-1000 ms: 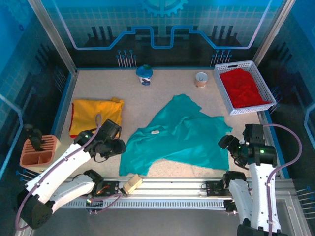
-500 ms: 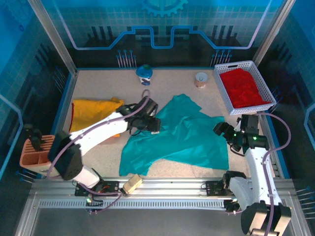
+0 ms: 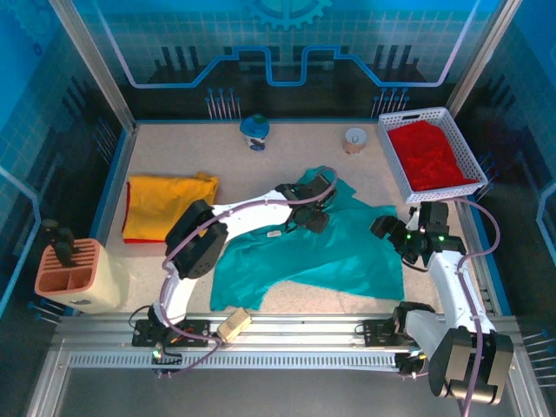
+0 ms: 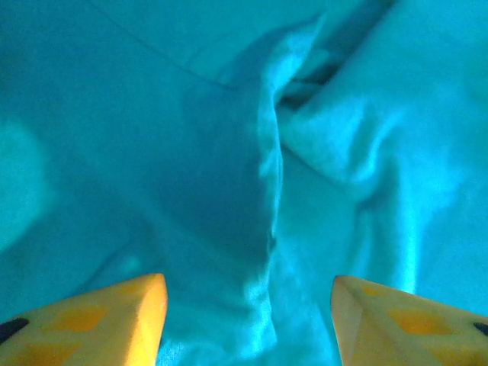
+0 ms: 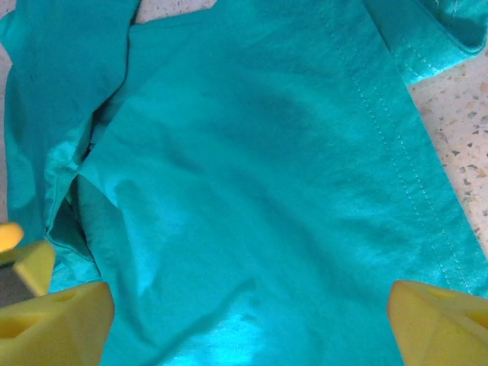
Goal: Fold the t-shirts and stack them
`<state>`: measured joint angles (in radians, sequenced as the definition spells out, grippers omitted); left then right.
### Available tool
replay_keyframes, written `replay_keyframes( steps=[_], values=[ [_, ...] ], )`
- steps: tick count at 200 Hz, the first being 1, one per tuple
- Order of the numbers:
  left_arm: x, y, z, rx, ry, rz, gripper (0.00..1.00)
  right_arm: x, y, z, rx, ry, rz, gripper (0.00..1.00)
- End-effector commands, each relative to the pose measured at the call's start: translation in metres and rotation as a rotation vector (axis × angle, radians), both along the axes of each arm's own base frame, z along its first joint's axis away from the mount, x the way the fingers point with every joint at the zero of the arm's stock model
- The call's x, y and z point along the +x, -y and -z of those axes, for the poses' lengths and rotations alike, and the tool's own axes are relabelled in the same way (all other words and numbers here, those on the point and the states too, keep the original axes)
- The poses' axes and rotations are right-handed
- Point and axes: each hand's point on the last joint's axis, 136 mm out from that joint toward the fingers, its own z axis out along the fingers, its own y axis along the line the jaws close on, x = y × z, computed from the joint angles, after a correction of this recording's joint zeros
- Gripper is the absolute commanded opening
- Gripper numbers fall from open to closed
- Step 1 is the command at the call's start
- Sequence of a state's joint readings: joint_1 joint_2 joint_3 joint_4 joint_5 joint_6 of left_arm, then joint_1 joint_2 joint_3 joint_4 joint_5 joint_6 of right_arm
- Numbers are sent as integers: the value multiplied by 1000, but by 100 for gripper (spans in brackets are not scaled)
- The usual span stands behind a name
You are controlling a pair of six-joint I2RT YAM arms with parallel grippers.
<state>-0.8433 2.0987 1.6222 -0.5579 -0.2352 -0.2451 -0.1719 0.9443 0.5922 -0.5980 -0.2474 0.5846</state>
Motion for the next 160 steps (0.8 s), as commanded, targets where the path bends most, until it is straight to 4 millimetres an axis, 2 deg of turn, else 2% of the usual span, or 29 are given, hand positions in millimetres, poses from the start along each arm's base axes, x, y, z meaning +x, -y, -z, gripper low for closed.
replay_keyframes(
  steps=[1,18,34,55,66,102,129,145,160],
  values=[
    [14,-8,10,119,40,-11,50,3,1,-3,1,39,-9,93],
    [18,-11,18,159,39,-14,40,3,2,-3,-3,40,-10,93],
    [22,-18,18,205,52,-18,24,3,3,-1,-6,33,-9,93],
    [36,-38,6,232,68,-54,6,3,5,0,-13,30,-5,93],
    [46,-53,-3,224,67,-83,2,4,5,2,-8,26,-4,93],
    [78,-100,-43,186,106,-158,0,3,-2,17,44,-2,-4,92],
    [104,-139,-66,172,140,-214,2,0,-5,30,73,-37,8,90],
    [122,-163,-74,145,148,-268,2,-2,-7,34,81,-52,7,89],
    [137,-191,-74,140,140,-341,4,-3,-7,35,79,-53,5,89]
  ],
)
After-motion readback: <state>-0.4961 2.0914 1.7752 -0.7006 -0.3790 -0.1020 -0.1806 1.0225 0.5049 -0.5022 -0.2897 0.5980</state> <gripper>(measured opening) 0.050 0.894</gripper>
